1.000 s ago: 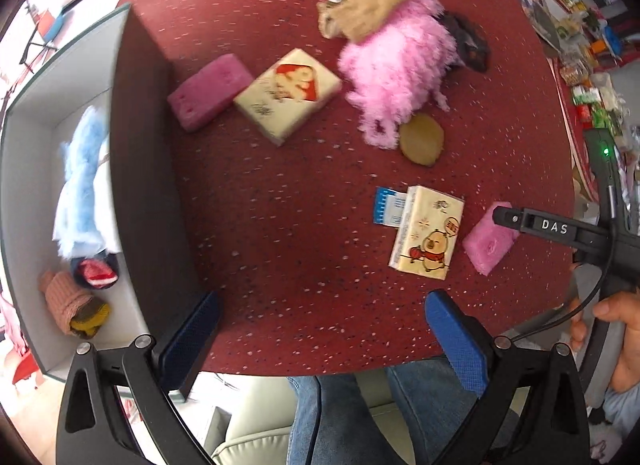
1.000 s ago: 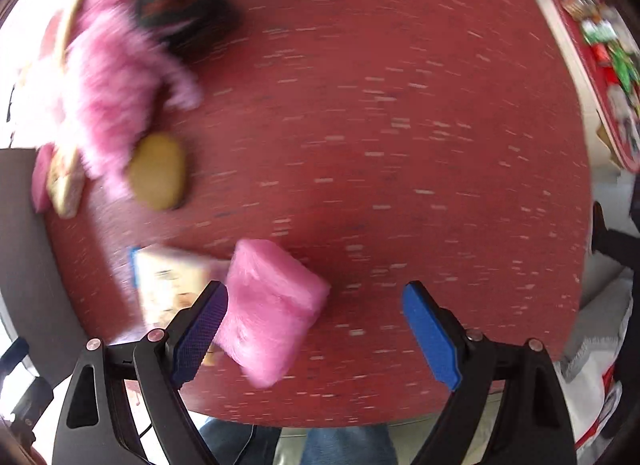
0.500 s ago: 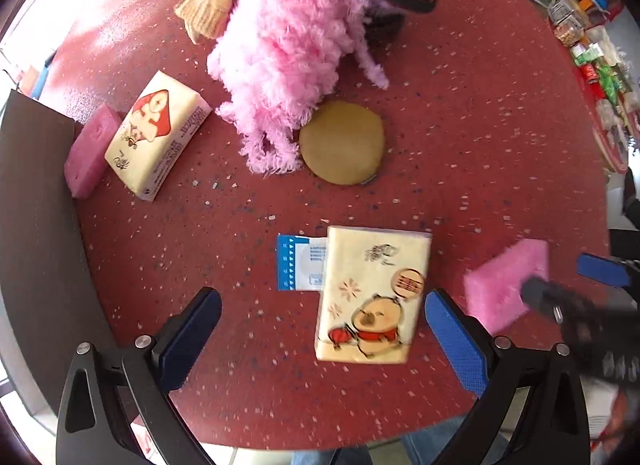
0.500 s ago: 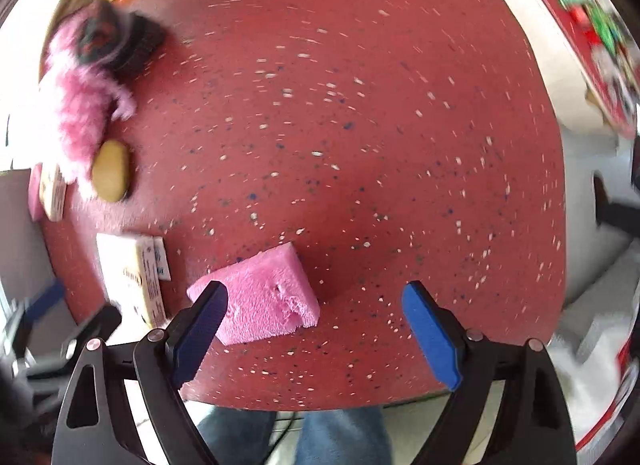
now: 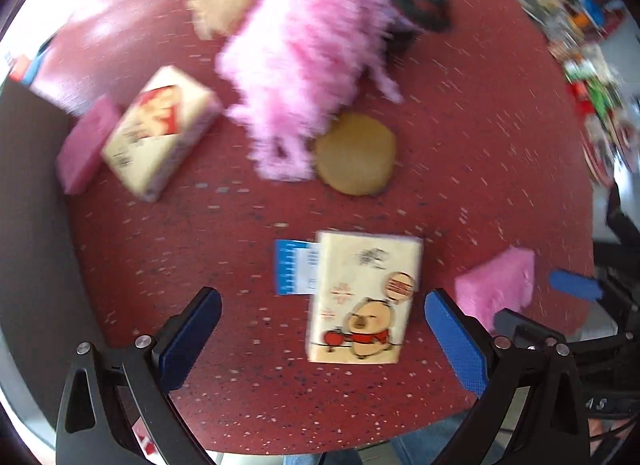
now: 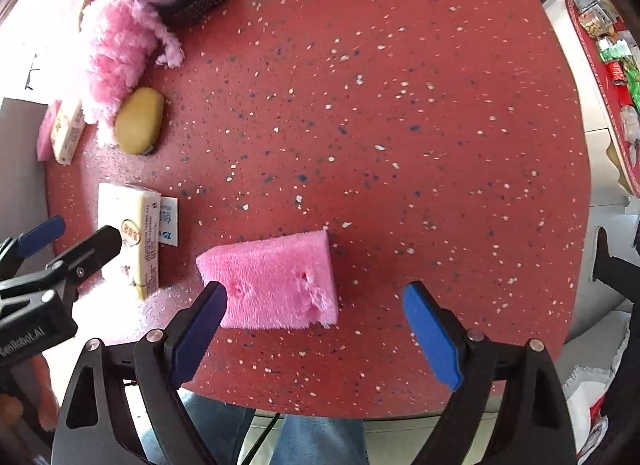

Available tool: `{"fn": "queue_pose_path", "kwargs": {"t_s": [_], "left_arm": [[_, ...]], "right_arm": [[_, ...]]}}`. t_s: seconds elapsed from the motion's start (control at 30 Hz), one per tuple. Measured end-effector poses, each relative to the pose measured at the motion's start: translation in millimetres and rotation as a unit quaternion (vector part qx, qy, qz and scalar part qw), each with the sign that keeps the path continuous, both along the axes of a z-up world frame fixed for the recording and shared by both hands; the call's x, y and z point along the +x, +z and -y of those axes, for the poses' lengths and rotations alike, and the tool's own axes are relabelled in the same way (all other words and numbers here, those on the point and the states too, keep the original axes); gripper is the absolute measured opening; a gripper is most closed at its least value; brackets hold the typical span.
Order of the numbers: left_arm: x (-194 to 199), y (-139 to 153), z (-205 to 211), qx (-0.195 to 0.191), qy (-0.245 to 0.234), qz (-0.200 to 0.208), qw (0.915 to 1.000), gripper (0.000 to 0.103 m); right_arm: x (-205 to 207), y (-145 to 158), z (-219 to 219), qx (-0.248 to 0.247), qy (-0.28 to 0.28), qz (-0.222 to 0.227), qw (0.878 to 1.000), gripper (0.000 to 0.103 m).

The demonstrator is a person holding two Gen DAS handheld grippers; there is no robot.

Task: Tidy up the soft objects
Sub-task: 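Grasp the pink sponge with the right gripper while the left gripper grasps the capybara tissue pack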

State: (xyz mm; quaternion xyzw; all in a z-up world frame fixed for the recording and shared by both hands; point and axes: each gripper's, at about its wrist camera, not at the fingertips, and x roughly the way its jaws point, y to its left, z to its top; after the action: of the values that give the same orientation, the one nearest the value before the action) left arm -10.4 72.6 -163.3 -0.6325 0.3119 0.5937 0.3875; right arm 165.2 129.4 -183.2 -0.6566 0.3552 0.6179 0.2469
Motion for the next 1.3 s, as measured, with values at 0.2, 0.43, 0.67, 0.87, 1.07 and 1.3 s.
{"fn": "queue_pose_path", "kwargs": {"t_s": [0.2,0.43,0.67,0.87,1.07,1.3], "left_arm": [[3.8,-17.7,-4.3,-0.031,-0.011,-0.026,0.9991,0.103],[-18.2,-26.1,12.7,-0.047,0.023,-0.029,0.9982,0.103],[-22.1,-36.9,15.0,-0.046,0.029,-0.039,0.9978,0.103],[-13.6,-34.7,19.7,-0.038,0.031,-0.045,0.9978,0.103],[-10.7,-34.3,23.8,-0.039,0.031,-0.044,0.9978,0.103],[-18.5,-34.8,17.1,-0.060,0.044,-0.028,0.9969,0.090]], "right_arm": [[-16.9,13.8,1.5,-0.006,0.059,-0.026,0.998,0.092],[-43.9,-0.2,8.5,0.020,0.071,-0.008,0.997,0.095],[-58.8,-18.1,5.4,0.027,0.071,0.021,0.997,0.103],[-66.4,-23.2,17.7,0.048,0.084,0.033,0.995,0.103],[-64.1,-27.8,5.3,0.029,0.081,0.049,0.995,0.103],[-59.5,-33.8,-4.6,0.028,0.070,0.050,0.996,0.102]]}}
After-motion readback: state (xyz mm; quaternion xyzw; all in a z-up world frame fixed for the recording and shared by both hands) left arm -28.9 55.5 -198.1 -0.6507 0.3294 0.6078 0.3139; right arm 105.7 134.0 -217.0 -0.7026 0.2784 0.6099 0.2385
